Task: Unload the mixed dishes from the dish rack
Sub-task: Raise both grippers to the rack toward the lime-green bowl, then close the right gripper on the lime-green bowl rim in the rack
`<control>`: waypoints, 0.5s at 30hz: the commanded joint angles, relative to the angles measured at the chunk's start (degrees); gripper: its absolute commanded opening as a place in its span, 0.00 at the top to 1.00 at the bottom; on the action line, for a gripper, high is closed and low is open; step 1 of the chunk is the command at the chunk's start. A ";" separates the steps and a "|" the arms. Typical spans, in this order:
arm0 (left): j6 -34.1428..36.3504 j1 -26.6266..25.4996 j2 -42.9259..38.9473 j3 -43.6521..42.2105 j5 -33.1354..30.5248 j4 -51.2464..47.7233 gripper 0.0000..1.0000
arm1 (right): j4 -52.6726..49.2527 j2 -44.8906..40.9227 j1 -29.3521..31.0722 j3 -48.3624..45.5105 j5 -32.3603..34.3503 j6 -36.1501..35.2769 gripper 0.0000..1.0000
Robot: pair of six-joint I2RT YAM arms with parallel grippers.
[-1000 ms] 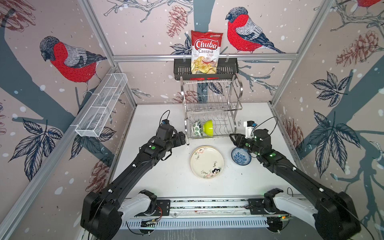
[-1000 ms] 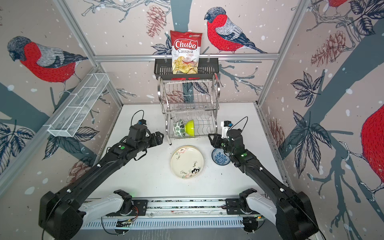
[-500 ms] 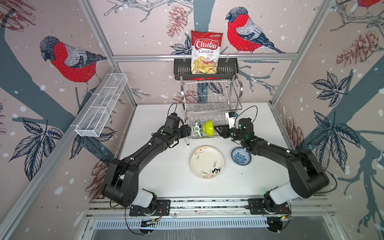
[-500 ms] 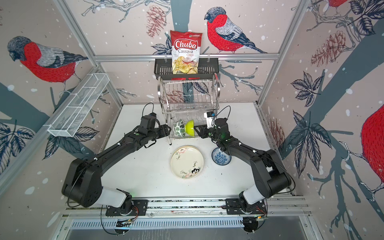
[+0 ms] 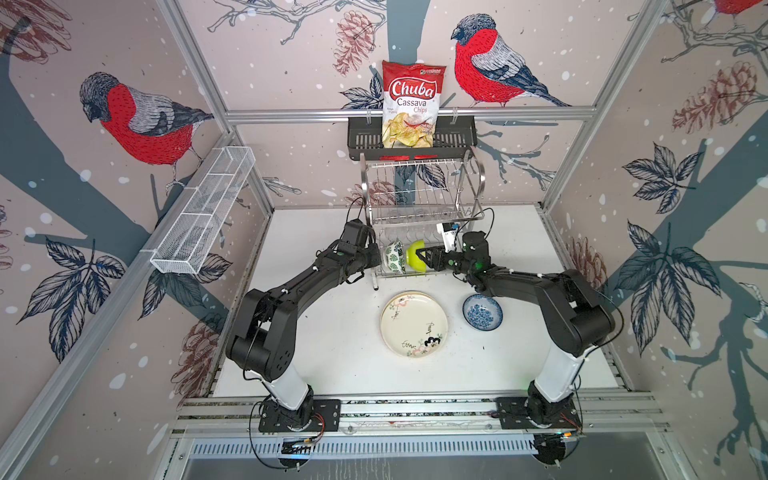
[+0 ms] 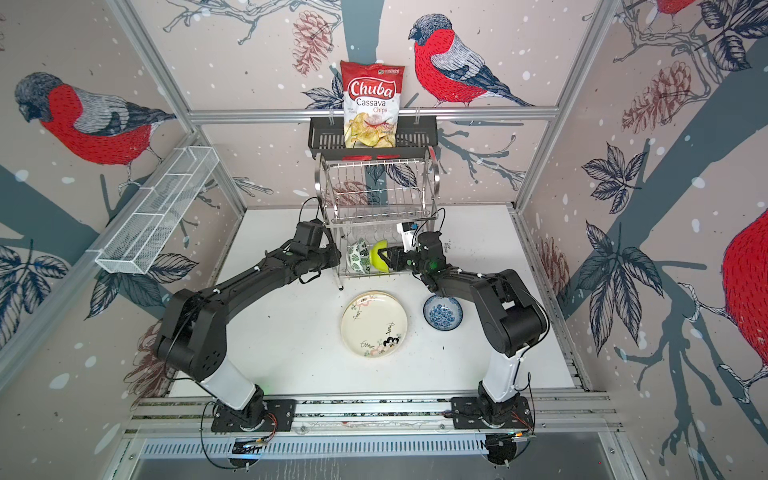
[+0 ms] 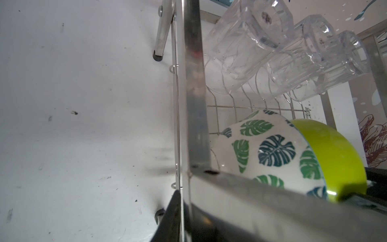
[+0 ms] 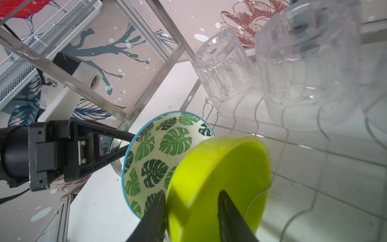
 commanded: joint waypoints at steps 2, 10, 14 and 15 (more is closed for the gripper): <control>1.16 0.09 1.26 0.91 -0.94 -1.76 0.85 | 4.08 2.39 0.15 1.40 -1.50 1.65 0.62; 1.60 0.07 1.70 1.69 0.13 -1.89 0.88 | 7.32 7.82 0.56 4.15 -4.48 5.17 0.74; 1.99 0.09 1.37 1.68 -0.14 -2.27 0.88 | 9.03 9.06 0.55 3.90 -4.68 6.66 0.81; 2.05 0.04 1.37 1.64 -0.12 -2.33 0.88 | 9.59 9.16 0.50 3.71 -4.81 7.01 0.82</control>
